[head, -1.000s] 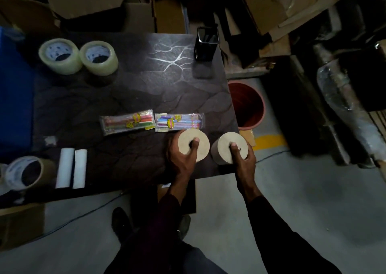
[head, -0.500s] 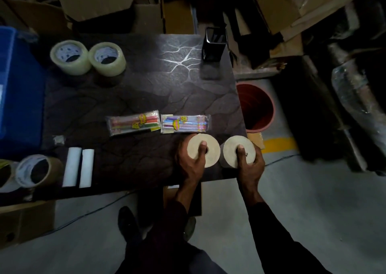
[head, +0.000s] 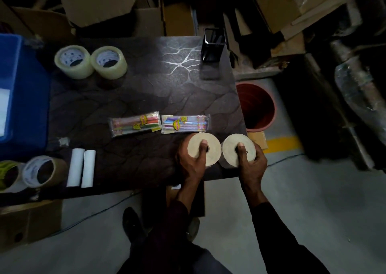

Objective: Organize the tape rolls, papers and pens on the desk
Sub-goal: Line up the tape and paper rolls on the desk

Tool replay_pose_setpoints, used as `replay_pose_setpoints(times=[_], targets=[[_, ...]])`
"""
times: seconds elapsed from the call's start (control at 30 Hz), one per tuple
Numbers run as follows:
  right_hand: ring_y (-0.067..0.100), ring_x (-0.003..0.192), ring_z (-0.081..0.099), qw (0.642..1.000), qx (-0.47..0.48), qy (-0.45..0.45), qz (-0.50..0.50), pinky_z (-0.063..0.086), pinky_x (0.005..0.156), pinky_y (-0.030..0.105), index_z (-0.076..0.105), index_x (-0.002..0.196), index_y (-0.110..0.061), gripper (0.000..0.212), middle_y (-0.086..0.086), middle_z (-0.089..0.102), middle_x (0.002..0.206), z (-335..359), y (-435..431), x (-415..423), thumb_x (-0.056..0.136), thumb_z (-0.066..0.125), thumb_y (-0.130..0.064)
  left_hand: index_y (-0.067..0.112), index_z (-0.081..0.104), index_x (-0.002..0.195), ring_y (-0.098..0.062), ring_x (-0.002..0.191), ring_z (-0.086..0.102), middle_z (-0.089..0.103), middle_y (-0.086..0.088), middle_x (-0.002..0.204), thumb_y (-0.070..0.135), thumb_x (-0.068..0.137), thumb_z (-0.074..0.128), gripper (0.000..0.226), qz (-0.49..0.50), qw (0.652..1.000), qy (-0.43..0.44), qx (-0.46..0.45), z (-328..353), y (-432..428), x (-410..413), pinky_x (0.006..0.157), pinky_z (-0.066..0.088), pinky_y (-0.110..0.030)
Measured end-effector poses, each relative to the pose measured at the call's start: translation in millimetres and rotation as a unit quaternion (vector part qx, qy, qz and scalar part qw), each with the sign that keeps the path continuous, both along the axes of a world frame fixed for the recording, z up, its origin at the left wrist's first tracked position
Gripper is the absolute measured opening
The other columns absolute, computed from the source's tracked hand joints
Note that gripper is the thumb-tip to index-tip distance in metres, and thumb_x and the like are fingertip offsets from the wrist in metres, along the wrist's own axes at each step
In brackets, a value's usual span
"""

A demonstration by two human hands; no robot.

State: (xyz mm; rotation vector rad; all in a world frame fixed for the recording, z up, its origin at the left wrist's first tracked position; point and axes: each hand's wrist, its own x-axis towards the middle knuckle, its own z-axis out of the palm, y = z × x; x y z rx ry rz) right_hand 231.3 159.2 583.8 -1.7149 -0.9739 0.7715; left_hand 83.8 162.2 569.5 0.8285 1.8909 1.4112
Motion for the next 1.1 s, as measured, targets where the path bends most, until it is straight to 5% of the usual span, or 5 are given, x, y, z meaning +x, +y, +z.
replay_pose_setpoints(times=[0.27, 0.47, 0.67, 0.97, 1.1], targets=[[0.013, 0.1, 0.069, 0.999, 0.008, 0.038, -0.004, 0.06, 0.083, 0.036, 0.068, 0.115, -0.015, 0.04, 0.001, 0.073, 0.109, 21, 16, 1, 0.085, 0.075, -0.04, 0.01, 0.07, 0.105, -0.017, 0.101, 0.065, 0.071, -0.002, 0.108, 0.047, 0.073, 0.071, 0.049, -0.008, 0.999, 0.003, 0.04, 29, 15, -8, 0.091, 0.051, -0.033], [-0.006, 0.088, 0.067, 0.996, 0.047, 0.071, 0.006, 0.055, 0.074, 0.011, 0.068, 0.112, -0.01, 0.032, 0.005, 0.071, 0.105, 57, 58, -29, 0.086, 0.075, -0.026, 0.013, 0.071, 0.097, -0.01, 0.093, 0.063, 0.071, 0.004, 0.099, 0.029, 0.076, 0.075, 0.027, 0.002, 0.996, 0.034, 0.087, 69, 48, -40, 0.085, 0.048, -0.02], [0.016, 0.09, 0.071, 0.994, 0.08, 0.076, 0.014, 0.058, 0.08, 0.034, 0.072, 0.103, -0.017, 0.027, 0.003, 0.075, 0.098, 72, 117, -71, 0.082, 0.074, -0.034, 0.027, 0.069, 0.097, -0.009, 0.09, 0.066, 0.071, 0.01, 0.096, 0.044, 0.076, 0.072, 0.028, 0.031, 0.995, 0.04, 0.085, 85, 101, -95, 0.08, 0.05, -0.022], [0.013, 0.087, 0.072, 0.994, 0.08, 0.081, 0.002, 0.058, 0.075, 0.029, 0.071, 0.105, -0.011, 0.039, 0.002, 0.075, 0.096, 55, 209, -145, 0.081, 0.076, -0.041, 0.013, 0.071, 0.1, -0.012, 0.088, 0.064, 0.071, 0.001, 0.097, 0.046, 0.073, 0.071, 0.042, 0.033, 0.994, 0.022, 0.102, 69, 202, -179, 0.074, 0.043, -0.003], [0.016, 0.092, 0.072, 0.995, 0.062, 0.079, 0.006, 0.06, 0.076, 0.031, 0.072, 0.102, -0.017, 0.033, -0.001, 0.075, 0.097, 38, 250, -172, 0.081, 0.076, -0.042, 0.011, 0.07, 0.097, -0.019, 0.09, 0.066, 0.071, -0.002, 0.096, 0.051, 0.069, 0.069, 0.049, 0.031, 0.994, -0.025, 0.104, 51, 241, -199, 0.079, 0.052, -0.025]])
